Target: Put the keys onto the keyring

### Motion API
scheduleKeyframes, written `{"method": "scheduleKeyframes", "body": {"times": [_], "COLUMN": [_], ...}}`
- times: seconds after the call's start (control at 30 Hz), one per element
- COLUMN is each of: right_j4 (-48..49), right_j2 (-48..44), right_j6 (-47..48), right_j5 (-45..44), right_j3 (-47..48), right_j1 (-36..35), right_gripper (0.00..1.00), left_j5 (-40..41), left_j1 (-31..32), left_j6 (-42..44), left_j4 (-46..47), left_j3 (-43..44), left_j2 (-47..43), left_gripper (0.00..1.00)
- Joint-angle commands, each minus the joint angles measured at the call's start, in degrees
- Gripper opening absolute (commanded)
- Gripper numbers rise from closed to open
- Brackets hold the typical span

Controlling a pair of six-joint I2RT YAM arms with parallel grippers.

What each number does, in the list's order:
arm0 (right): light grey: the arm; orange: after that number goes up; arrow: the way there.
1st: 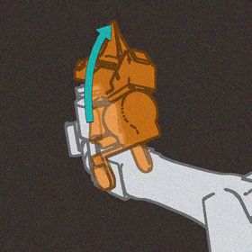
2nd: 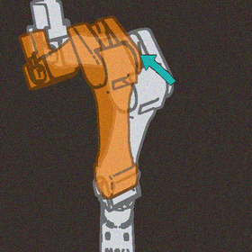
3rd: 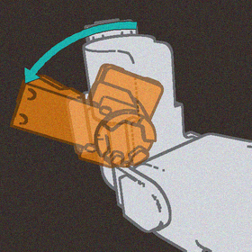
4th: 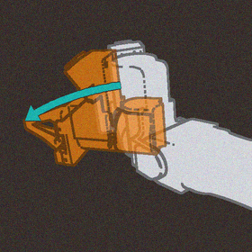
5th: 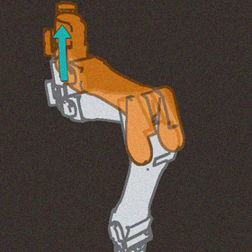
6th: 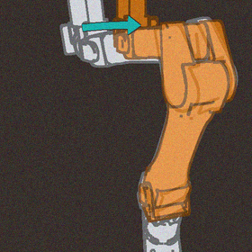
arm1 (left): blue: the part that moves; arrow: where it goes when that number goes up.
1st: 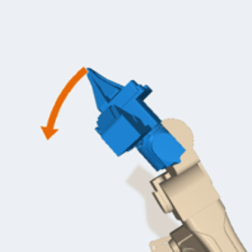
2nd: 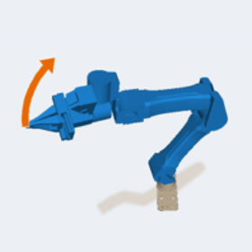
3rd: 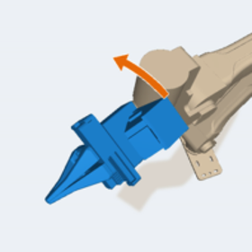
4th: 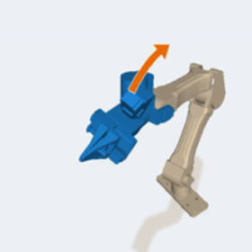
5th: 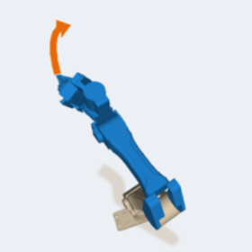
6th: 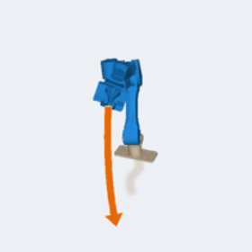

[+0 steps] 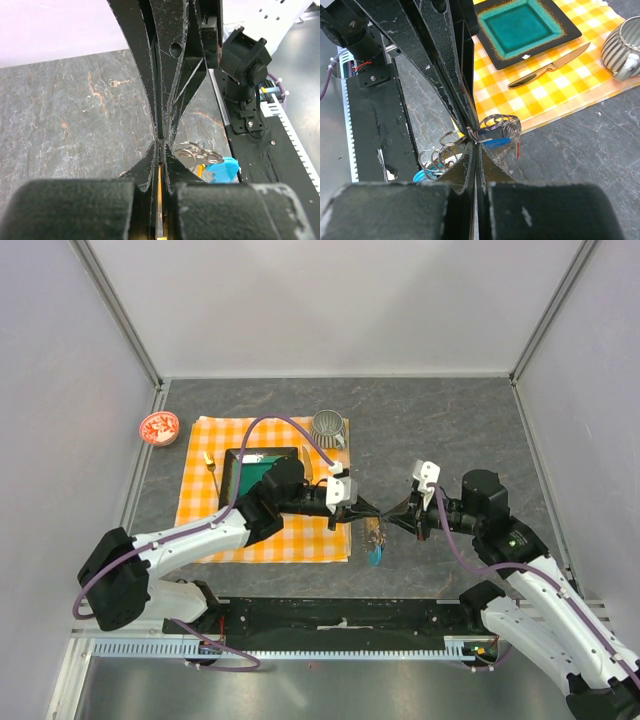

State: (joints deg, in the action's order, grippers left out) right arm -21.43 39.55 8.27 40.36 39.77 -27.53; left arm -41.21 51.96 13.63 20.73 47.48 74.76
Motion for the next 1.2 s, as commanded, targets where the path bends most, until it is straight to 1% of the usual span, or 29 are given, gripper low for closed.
{"method": "scheduleKeyframes", "body": {"times": [0.0,0.13,0.3,0.5,0.6,0.63,0.7,0.73,0.9,0.97,1.0,1.07,1.13,1.17], "right_j4": [1.22,1.65,1.66,3.06,6.65,9.28,11.4,12.11,11.68,11.24,11.15,10.45,10.18,10.18], "right_j2": [-0.53,-1.14,-4.04,-3.17,-2.64,-2.64,-2.99,-3.25,-6.06,-6.85,-7.12,-7.55,-8.08,-8.26], "right_j6": [0.16,-0.1,-0.89,-1.77,-3.69,-5.36,-7.04,-7.56,-7.66,-7.48,-7.31,-6.61,-6.17,-5.82], "right_j5": [-1.07,-1.16,-4.32,-2.31,0.41,2.16,2.53,1.14,-3.79,-5.19,-5.29,-5.47,-5.55,-5.47], "right_j3": [-0.57,-0.83,-1.54,-1.89,-3.03,-3.99,-4.78,-5.31,-6.02,-6.02,-6.02,-5.93,-5.93,-6.02], "right_j1": [-0.07,-0.07,-0.07,-0.07,-0.07,-0.07,-0.07,-0.07,-0.07,-0.07,-0.07,-0.07,0.02,-0.07], "right_gripper": [0.0,0.0,0.0,0.0,0.0,0.0,0.0,0.0,0.08,0.13,0.14,0.22,0.27,0.27], "left_j5": [-0.62,-1.5,-1.33,-2.2,-3.0,-3.35,-3.87,-4.05,-2.82,-2.3,-2.21,-1.6,-1.33,-1.33], "left_j1": [-0.11,-0.11,-0.28,-0.2,-0.2,-0.2,-0.29,-0.2,-0.29,-0.29,-0.29,-0.29,-0.29,-0.29], "left_j6": [-6.24,-8.18,-7.48,-9.31,-12.3,-13.09,-15.47,-16.26,-16.79,-16.62,-16.62,-16.44,-16.18,-16.18], "left_j4": [16.7,20.75,20.23,22.68,27.6,29.52,31.29,31.82,33.5,33.32,33.32,33.15,32.71,32.79], "left_j3": [-0.29,-0.02,-0.55,-1.08,-1.52,-1.6,-1.6,-1.61,-2.57,-2.83,-2.92,-3.01,-3.1,-3.19], "left_j2": [-1.81,-1.02,-2.07,-1.46,0.29,1.17,1.96,2.31,2.32,2.14,2.14,2.14,2.14,2.14], "left_gripper": [0.02,0.02,0.02,0.02,0.02,0.02,0.02,0.02,0.02,0.02,0.02,0.02,0.02,0.02]}}
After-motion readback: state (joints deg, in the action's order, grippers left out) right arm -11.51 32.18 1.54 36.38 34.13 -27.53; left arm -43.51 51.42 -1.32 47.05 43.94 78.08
